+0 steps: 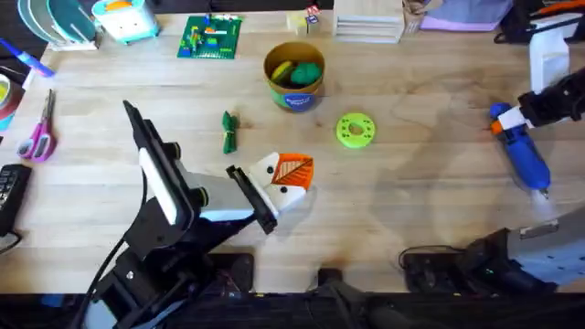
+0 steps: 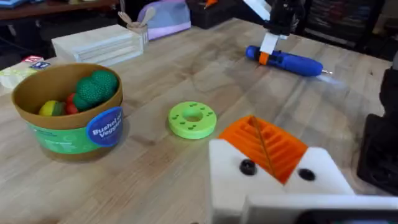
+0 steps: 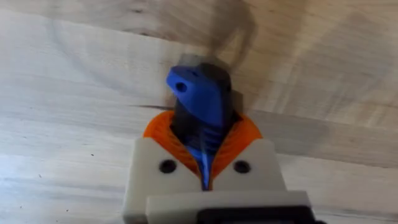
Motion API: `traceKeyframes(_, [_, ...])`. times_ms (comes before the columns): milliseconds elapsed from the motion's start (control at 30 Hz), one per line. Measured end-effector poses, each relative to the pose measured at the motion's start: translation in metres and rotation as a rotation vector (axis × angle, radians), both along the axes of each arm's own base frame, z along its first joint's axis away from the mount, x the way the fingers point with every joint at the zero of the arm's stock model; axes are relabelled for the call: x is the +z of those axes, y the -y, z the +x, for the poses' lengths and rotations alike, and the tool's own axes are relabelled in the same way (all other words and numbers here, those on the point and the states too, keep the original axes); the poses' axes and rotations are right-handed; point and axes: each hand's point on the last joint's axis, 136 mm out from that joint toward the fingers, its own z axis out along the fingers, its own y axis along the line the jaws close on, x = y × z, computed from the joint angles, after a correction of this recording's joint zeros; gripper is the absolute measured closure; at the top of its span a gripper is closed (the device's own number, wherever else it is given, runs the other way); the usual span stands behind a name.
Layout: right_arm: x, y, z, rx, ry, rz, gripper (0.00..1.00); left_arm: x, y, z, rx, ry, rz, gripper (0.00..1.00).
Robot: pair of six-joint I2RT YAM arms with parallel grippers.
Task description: Pick up the gripper from the table and insert it into the empty holder that is missing its gripper. Then pick up a screw, insert it into the mounting hole, and use the screwdriver to tighten it. Finally, clean up the table by picking up the vegetable and placing it into the bucket.
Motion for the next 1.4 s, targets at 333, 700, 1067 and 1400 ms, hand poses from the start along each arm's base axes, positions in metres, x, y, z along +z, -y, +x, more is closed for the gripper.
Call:
traceKeyframes(333, [0.001,0.000,0.000,0.001,0.004,-0.001,0.978,0.000,0.000,0.000,0.000,0.000,0.000,0.988])
traceKeyframes(700, [0.107,0.000,0.034,-0.134,0.349,-0.137,0.978,0.000,0.000,0.000,0.000,0.000,0.000,0.988])
traceKeyframes(1067, [0.268,-0.063,0.029,-0.244,0.887,0.002,0.978,0.000,0.000,0.000,0.000,0.000,0.000,0.988])
traceKeyframes(1400, [0.353,-0.208,0.024,0.047,1.354,0.325,0.978,0.000,0.000,0.000,0.000,0.000,0.000,0.988])
